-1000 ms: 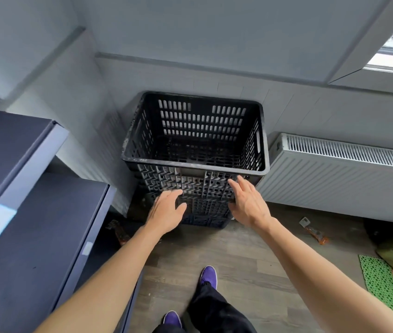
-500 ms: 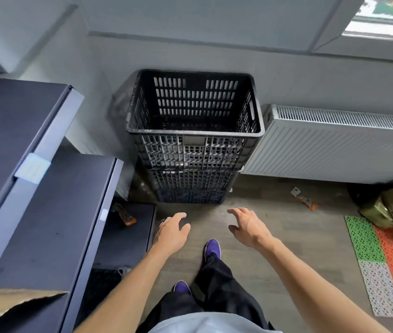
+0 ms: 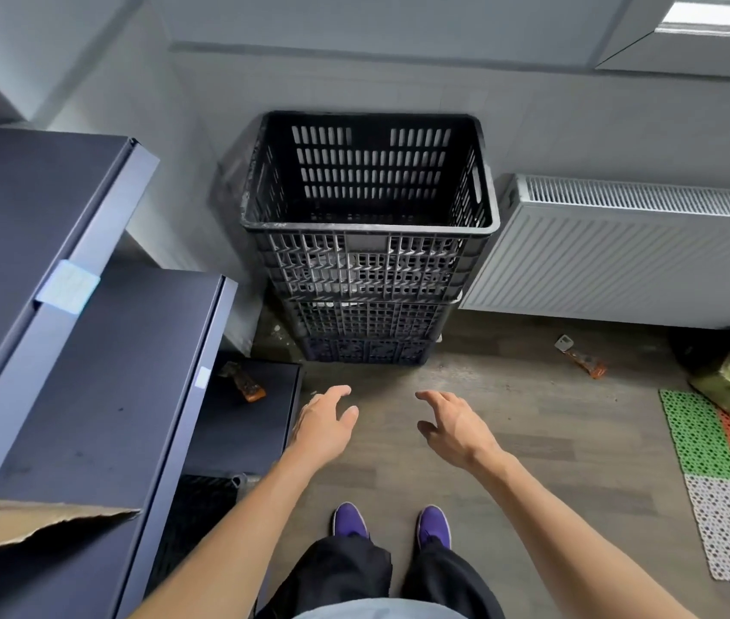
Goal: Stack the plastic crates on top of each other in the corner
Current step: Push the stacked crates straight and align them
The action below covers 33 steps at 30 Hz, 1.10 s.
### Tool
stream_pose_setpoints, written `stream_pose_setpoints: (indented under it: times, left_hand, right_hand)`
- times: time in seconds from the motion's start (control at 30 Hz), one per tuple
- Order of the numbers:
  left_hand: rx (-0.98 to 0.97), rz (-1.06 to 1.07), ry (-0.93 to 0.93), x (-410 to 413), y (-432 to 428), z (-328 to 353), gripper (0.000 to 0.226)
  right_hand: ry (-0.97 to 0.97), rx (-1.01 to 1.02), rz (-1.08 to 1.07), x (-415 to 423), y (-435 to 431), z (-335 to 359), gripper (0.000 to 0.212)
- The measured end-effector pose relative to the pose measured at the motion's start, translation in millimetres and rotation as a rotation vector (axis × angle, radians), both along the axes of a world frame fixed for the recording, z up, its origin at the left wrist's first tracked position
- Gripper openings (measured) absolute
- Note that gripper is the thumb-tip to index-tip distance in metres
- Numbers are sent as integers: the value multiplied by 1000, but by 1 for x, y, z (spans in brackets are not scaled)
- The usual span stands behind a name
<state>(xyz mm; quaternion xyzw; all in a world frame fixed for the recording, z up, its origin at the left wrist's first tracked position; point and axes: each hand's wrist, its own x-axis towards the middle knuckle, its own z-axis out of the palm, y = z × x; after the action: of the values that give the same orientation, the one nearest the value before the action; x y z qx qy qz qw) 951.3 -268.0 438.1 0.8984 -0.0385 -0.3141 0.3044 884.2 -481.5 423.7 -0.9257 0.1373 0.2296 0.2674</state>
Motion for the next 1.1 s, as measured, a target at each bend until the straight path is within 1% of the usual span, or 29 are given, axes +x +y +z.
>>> stream_pose_setpoints:
  times: [0.13, 0.3, 0.47, 0.67, 0.73, 0.87, 0.93, 1.0, 1.03, 1.1]
  left_hand:
    - [22, 25, 27, -8, -11, -10, 43]
    - [9, 1, -10, 2, -55, -39, 43]
    - [-35, -55, -115, 33, -123, -107, 46]
    - [-104, -111, -390, 94, -184, -217, 46]
    - [-106, -116, -473, 117, -195, -243, 47]
    - [-111, -93, -648, 161, -211, -287, 47]
    - [-90, -71, -792, 176, -216, -301, 44]
    - [-34, -43, -976, 186, -219, -311, 40]
    - [-17, -34, -1055, 189, -220, -316, 38]
    - [-18, -27, -1166, 195, -220, -327, 36]
  right_hand:
    - [24, 19, 29, -6, -10, -13, 55]
    - [6, 24, 49, 3, -39, -43, 55]
    - [-59, 20, 55, 34, -77, -105, 55]
    - [-239, 2, -2, 100, -123, -211, 50]
    - [-312, -15, -49, 121, -135, -233, 50]
    - [-518, -29, -155, 155, -164, -274, 48]
    - [-620, -25, -229, 170, -177, -286, 42]
    - [-714, -21, -301, 182, -186, -296, 33]
    - [-771, 0, -341, 188, -189, -302, 30]
    - [-886, 86, -413, 196, -192, -310, 31]
